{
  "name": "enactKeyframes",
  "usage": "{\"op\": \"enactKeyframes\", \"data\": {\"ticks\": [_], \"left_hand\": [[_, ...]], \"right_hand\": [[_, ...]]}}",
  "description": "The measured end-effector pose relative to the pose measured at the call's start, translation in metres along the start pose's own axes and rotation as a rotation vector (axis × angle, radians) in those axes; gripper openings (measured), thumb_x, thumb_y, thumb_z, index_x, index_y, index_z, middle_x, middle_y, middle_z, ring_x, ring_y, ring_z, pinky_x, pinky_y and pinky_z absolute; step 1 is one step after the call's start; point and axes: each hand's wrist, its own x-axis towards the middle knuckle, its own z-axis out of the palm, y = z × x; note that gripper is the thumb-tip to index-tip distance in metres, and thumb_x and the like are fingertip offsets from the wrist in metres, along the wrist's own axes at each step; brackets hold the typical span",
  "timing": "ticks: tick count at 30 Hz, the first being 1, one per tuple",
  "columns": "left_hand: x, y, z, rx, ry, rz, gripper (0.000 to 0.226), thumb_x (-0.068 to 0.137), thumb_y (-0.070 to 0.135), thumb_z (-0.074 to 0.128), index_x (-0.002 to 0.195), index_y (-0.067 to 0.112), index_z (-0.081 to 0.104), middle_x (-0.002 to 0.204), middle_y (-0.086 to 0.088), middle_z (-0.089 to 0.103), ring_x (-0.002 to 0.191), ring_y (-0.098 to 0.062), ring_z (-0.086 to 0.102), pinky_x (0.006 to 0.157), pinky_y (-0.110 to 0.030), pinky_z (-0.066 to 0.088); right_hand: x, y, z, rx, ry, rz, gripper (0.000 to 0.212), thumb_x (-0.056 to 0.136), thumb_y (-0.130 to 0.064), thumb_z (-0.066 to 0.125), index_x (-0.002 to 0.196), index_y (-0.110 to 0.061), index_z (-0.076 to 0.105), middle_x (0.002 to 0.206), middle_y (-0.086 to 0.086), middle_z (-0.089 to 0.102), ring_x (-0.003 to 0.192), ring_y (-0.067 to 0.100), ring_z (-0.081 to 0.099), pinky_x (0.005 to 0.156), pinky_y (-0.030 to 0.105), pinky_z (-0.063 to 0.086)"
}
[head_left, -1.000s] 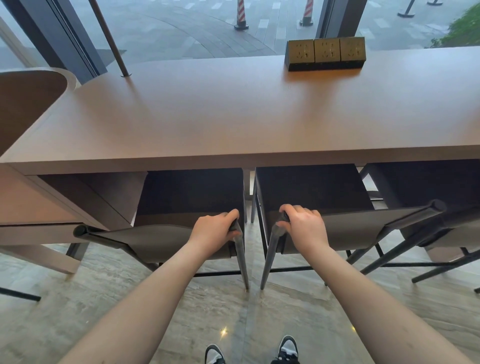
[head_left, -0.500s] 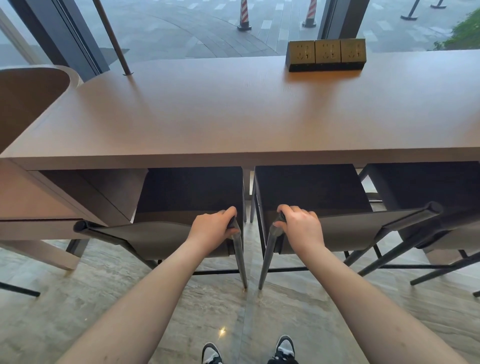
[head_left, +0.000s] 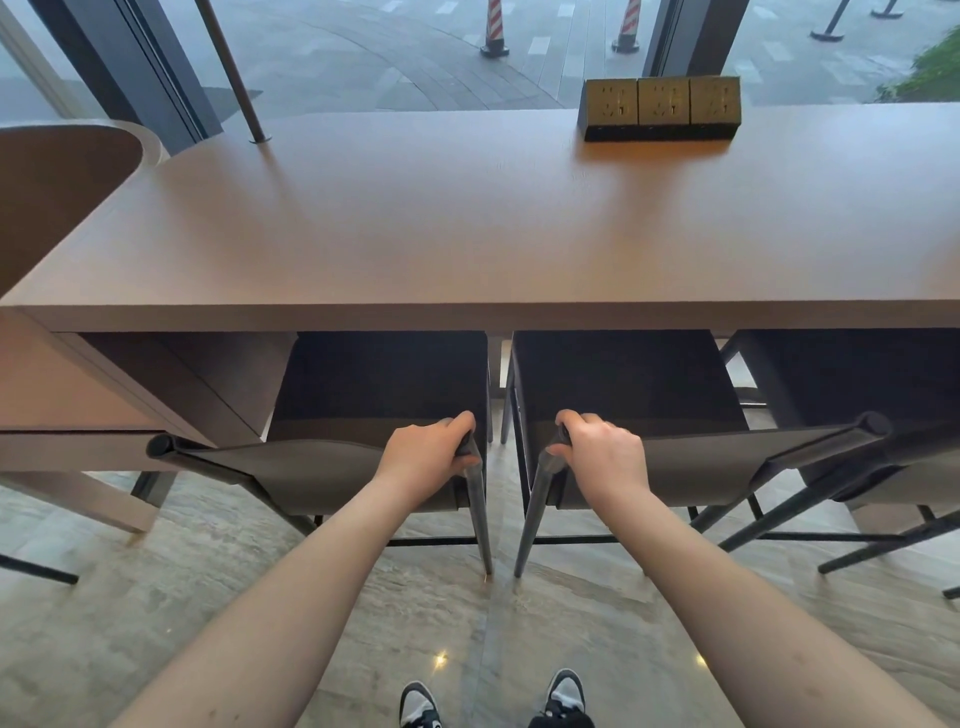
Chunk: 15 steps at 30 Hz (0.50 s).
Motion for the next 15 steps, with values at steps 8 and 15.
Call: {"op": "enactKeyframes", "data": {"ticks": [8, 15], "left_hand": [[0.0005, -0.0005, 0.0005, 0.019, -0.003, 0.007, 0.036, 0.096, 0.048, 0.059, 0.095, 0.034, 0.026, 0.082, 0.014, 0.051, 0.051, -0.009, 0.040, 0.044, -0.022, 0.020], [0.0014, -0.0012, -0.0006, 0.044, -0.019, 0.008, 0.038, 0.095, 0.049, 0.059, 0.094, 0.036, 0.024, 0.084, 0.014, 0.057, 0.046, -0.004, 0.033, 0.044, -0.020, 0.018]], "right_hand": [[-0.0006, -0.0022, 0.0009, 0.019, 0.015, 0.000, 0.037, 0.093, -0.040, 0.060, 0.125, -0.021, 0.057, 0.106, 0.001, 0.070, 0.090, 0.022, 0.068, 0.074, 0.028, 0.050], [-0.0023, -0.0006, -0.0014, 0.029, 0.019, 0.004, 0.036, 0.093, -0.041, 0.061, 0.124, -0.023, 0.058, 0.105, 0.000, 0.070, 0.089, 0.022, 0.068, 0.074, 0.029, 0.049]]}}
